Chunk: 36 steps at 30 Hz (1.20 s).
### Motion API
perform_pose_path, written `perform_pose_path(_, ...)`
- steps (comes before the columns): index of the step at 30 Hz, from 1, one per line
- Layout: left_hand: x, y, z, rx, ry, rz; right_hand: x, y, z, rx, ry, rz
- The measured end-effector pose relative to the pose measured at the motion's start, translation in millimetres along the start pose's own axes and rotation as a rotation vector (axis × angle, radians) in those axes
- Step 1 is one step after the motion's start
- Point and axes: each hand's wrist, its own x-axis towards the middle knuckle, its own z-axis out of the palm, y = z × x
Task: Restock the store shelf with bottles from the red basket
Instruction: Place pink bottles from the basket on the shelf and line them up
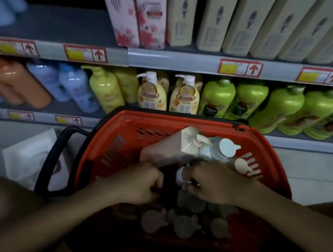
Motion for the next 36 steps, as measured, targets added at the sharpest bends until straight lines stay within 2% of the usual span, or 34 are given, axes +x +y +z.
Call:
perform_pose_path(3, 8, 16, 38, 0.263, -0.121, 0.217, 4, 5, 18, -0.003, -0.077, 0.021)
perform_pose_path(5, 9, 18, 55, 0.311, -0.244, 0.204, 7, 8, 30, -0.056, -0.137, 0.068)
perform_pose_path(7, 12, 10, 57, 0.377, -0.261, 0.182, 8, 11, 31, -0.054, -0.176, 0.045)
perform_pose_path(12, 12, 16, 63, 0.377, -0.223, 0.184, 0, 11, 21, 0.025, -0.162, -0.011)
perform_pose_path(14, 15, 16, 61, 0.491, -0.095, 0.236, 0, 9, 22, 0.052, -0.153, -0.013)
perform_pose_path(15, 17, 14, 57, 0.546, -0.015, 0.223, 0, 9, 23, 0.046, -0.142, -0.014)
perform_pose_path(17, 22, 6, 49, 0.556, 0.029, 0.146, 1, 8, 24, 0.028, -0.116, -0.009)
perform_pose_path(20, 29, -3, 46, 0.475, -0.032, 0.064, 1, 12, 30, -0.022, -0.07, -0.022)
perform_pose_path(23, 25, 2, 27, 0.26, 0.002, 0.107, 1, 16, 34, 0.046, -0.044, -0.032)
perform_pose_path(28, 11, 5, -42, -0.061, 0.33, 0.047, 5, 25, 35, 0.302, -0.145, 0.038)
perform_pose_path(30, 9, 3, -72, -0.189, 0.423, 0.062, 7, 23, 35, 0.441, -0.138, 0.081)
perform_pose_path(34, 2, -5, -106, -0.375, 0.594, 0.149, 14, 16, 31, 0.642, 0.095, 0.155)
perform_pose_path(36, -3, -10, -112, -0.412, 0.627, 0.168, 18, 12, 24, 0.731, 0.157, 0.198)
